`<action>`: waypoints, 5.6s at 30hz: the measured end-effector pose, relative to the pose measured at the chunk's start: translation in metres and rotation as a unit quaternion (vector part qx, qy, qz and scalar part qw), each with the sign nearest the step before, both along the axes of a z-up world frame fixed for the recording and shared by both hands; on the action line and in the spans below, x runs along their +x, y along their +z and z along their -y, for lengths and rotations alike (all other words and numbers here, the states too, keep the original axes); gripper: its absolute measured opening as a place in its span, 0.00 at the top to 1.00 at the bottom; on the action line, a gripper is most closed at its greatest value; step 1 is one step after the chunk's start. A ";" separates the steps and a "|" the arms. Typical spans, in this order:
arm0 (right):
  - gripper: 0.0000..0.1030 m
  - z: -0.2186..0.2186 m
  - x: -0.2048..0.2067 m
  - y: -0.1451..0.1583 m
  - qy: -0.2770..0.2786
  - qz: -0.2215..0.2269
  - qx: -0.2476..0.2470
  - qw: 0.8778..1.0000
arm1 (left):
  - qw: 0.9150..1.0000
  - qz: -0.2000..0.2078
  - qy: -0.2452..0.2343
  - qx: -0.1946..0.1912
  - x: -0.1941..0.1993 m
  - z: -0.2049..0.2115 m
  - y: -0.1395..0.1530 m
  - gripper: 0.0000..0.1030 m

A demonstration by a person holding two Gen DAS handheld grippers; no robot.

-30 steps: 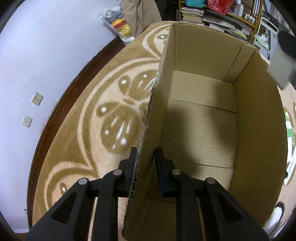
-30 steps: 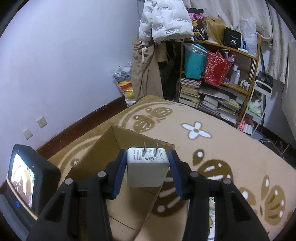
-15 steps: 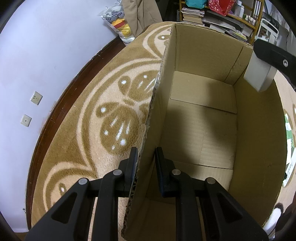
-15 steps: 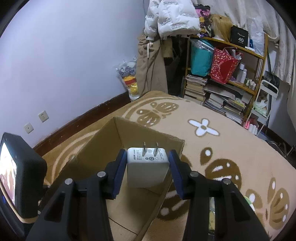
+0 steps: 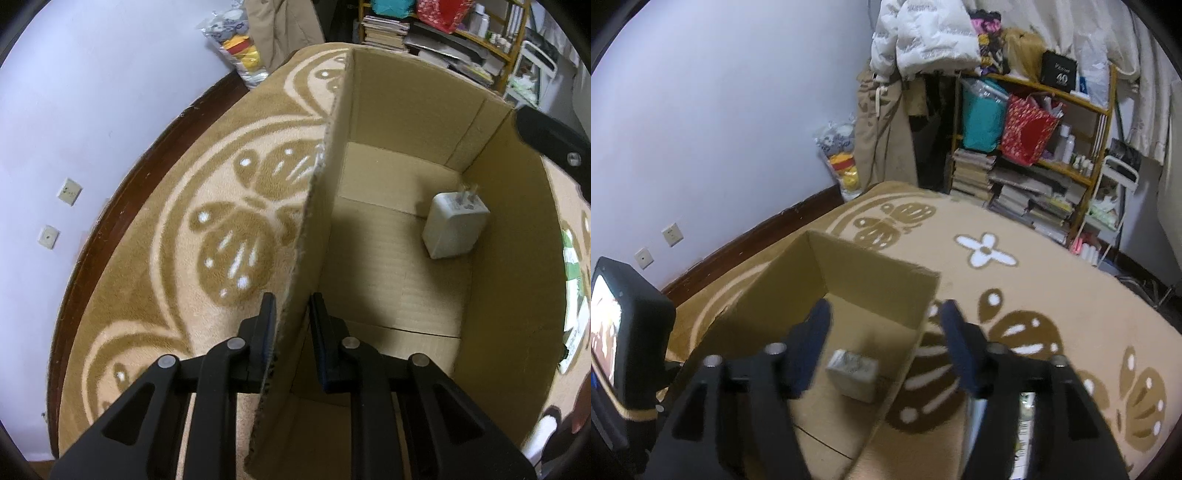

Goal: Organize rigid objects
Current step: 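Carry the charger into the box and release it with the right gripper, then grasp the green cartoon-printed case with the right gripper, then lower the green case into the box beside the charger and release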

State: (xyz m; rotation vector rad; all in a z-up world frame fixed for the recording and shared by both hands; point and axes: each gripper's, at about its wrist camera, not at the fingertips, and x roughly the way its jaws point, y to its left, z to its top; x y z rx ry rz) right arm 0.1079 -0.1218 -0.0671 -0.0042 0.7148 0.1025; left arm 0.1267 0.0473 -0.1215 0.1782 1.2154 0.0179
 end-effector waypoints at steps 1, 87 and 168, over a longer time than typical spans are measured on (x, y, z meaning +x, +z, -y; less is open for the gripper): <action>0.26 0.003 -0.003 0.003 -0.008 0.008 -0.006 1.000 | 1.000 -0.001 -0.001 -0.002 0.000 -0.001 0.000 0.83; 0.37 0.116 0.007 -0.060 -0.150 -0.062 0.060 0.985 | 1.000 -0.006 0.001 0.012 0.001 0.001 0.000 0.82; 0.24 0.076 -0.011 -0.026 -0.076 -0.027 0.069 0.994 | 0.999 0.007 -0.020 0.046 -0.003 0.010 -0.004 0.81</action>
